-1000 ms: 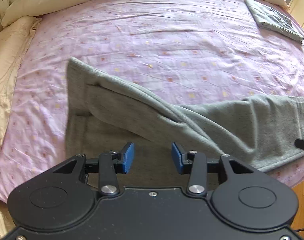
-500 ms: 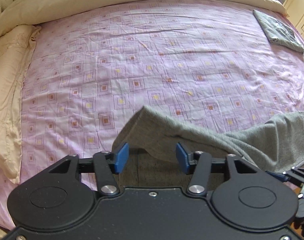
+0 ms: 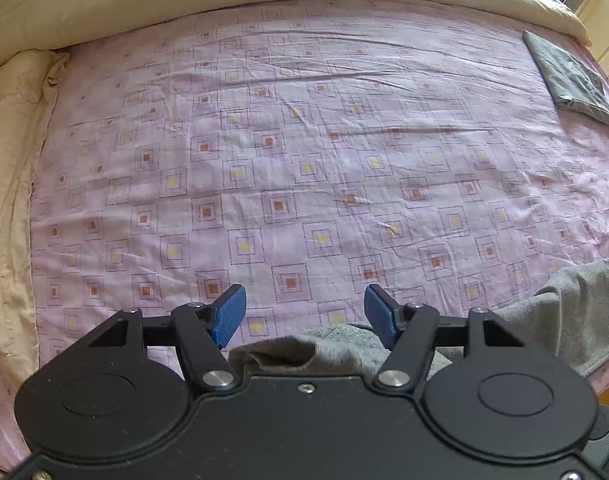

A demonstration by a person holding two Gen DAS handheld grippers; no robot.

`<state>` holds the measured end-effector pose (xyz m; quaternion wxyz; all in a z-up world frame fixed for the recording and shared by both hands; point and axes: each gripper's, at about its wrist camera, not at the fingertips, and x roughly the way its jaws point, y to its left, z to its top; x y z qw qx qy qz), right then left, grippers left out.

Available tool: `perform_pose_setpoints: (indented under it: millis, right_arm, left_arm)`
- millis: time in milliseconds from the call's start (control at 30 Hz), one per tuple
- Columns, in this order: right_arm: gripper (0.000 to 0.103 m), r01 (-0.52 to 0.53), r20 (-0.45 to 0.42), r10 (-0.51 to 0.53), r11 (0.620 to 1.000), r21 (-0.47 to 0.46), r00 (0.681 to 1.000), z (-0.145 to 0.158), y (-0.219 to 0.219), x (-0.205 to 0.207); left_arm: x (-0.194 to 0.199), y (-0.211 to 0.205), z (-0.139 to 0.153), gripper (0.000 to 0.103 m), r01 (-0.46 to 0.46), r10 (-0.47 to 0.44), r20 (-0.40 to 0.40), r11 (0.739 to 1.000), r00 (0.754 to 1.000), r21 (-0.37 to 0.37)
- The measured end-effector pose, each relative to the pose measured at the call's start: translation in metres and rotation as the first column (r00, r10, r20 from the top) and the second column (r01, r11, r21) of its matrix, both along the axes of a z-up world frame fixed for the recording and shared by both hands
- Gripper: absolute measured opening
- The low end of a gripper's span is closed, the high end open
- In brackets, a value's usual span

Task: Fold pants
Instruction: 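Grasp the folded trouser edge with the left gripper while the right gripper grasps the fabric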

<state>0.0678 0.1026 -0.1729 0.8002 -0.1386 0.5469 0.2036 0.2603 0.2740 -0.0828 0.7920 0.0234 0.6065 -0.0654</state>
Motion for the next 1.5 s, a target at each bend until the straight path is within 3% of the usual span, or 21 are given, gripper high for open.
perform_pose_setpoints:
  millis: [133, 300, 500, 633, 800, 1033, 1100, 1133, 1167, 1333, 1500]
  right_arm:
    - [0.005, 0.019, -0.019, -0.019, 1.0, 0.0, 1.0, -0.005, 0.002, -0.003]
    - [0.005, 0.059, -0.036, -0.059, 0.998, 0.017, 0.998, -0.008, 0.0, 0.001]
    - [0.005, 0.099, -0.058, -0.097, 0.994, 0.036, 0.994, -0.011, -0.007, 0.005]
    - [0.005, 0.126, -0.068, -0.123, 0.991, 0.05, 0.99, -0.011, -0.008, 0.007]
    - [0.005, 0.13, -0.08, -0.126, 0.99, 0.05, 0.989, -0.014, -0.008, 0.01]
    - [0.005, 0.127, -0.084, -0.123, 0.991, 0.043, 0.989, -0.013, -0.007, 0.01]
    - [0.005, 0.126, -0.08, -0.123, 0.991, 0.041, 0.989, -0.012, -0.007, 0.01]
    - [0.005, 0.128, -0.079, -0.124, 0.991, 0.041, 0.989, -0.012, -0.007, 0.01]
    - [0.005, 0.129, -0.076, -0.126, 0.991, 0.041, 0.989, -0.011, -0.006, 0.01]
    - [0.005, 0.133, -0.015, -0.132, 0.99, 0.045, 0.991, 0.003, -0.009, 0.011]
    - [0.005, 0.151, 0.089, -0.161, 0.982, 0.117, 0.983, 0.047, -0.02, 0.013]
  left_arm:
    - [-0.006, -0.001, -0.025, 0.067, 0.032, -0.031, -0.099, 0.999, 0.995, 0.006]
    - [-0.044, 0.001, -0.063, 0.067, 0.087, -0.074, -0.215, 0.995, 0.974, 0.05]
    - [-0.083, 0.025, -0.092, 0.067, 0.006, -0.002, -0.309, 1.0, 0.951, 0.012]
    - [-0.104, 0.044, -0.093, 0.067, -0.087, 0.073, -0.325, 0.996, 0.943, -0.028]
    - [-0.124, 0.064, -0.093, 0.068, -0.198, 0.161, -0.329, 0.977, 0.931, -0.083]
    - [-0.123, 0.066, -0.117, 0.067, -0.305, 0.215, -0.395, 0.935, 0.893, -0.181]
    - [-0.118, 0.064, -0.119, 0.06, -0.317, 0.229, -0.385, 0.931, 0.894, -0.182]
    - [-0.117, 0.064, -0.119, 0.049, -0.319, 0.238, -0.37, 0.932, 0.898, -0.173]
    - [-0.114, 0.063, -0.117, 0.011, -0.316, 0.244, -0.361, 0.936, 0.9, -0.154]
    - [-0.104, 0.071, -0.09, 0.009, -0.304, 0.248, -0.27, 0.934, 0.93, -0.189]
    - [-0.089, 0.077, -0.024, 0.008, -0.228, 0.203, -0.128, 0.944, 0.971, -0.238]
